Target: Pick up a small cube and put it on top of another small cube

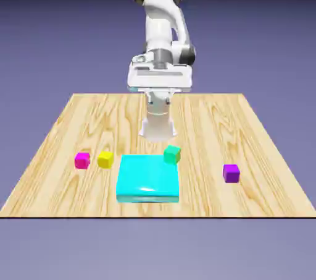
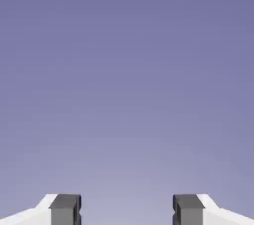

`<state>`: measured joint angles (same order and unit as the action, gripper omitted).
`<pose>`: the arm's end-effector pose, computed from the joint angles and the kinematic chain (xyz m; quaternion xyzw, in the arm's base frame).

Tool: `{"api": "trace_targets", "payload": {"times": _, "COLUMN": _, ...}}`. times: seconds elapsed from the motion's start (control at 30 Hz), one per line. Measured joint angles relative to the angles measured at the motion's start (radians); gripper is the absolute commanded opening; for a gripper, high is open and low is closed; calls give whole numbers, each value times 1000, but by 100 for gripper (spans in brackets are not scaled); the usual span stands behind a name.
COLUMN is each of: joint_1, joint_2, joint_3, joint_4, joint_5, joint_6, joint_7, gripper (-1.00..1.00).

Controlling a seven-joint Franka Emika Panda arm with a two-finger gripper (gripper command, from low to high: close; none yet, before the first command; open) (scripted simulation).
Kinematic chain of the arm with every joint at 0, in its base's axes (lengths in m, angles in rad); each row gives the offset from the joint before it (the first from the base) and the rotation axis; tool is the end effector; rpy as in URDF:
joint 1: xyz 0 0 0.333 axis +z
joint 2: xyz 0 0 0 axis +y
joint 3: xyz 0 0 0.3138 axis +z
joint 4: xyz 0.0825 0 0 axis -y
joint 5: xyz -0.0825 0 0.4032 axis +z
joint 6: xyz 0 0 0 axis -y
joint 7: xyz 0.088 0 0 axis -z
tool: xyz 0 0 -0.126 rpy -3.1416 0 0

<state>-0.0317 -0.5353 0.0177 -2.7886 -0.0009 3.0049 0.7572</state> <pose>0.4261 -0.0061 0.4227 -0.8623 0.3490 -0.3437 0.1287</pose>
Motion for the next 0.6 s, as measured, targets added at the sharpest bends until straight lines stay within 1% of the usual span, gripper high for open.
{"api": "trace_targets", "payload": {"times": 0.6, "joint_1": -662, "joint_2": 517, "joint_3": 264, "joint_4": 319, "joint_5": -13, "joint_6": -479, "joint_7": 242, "gripper": 0}}
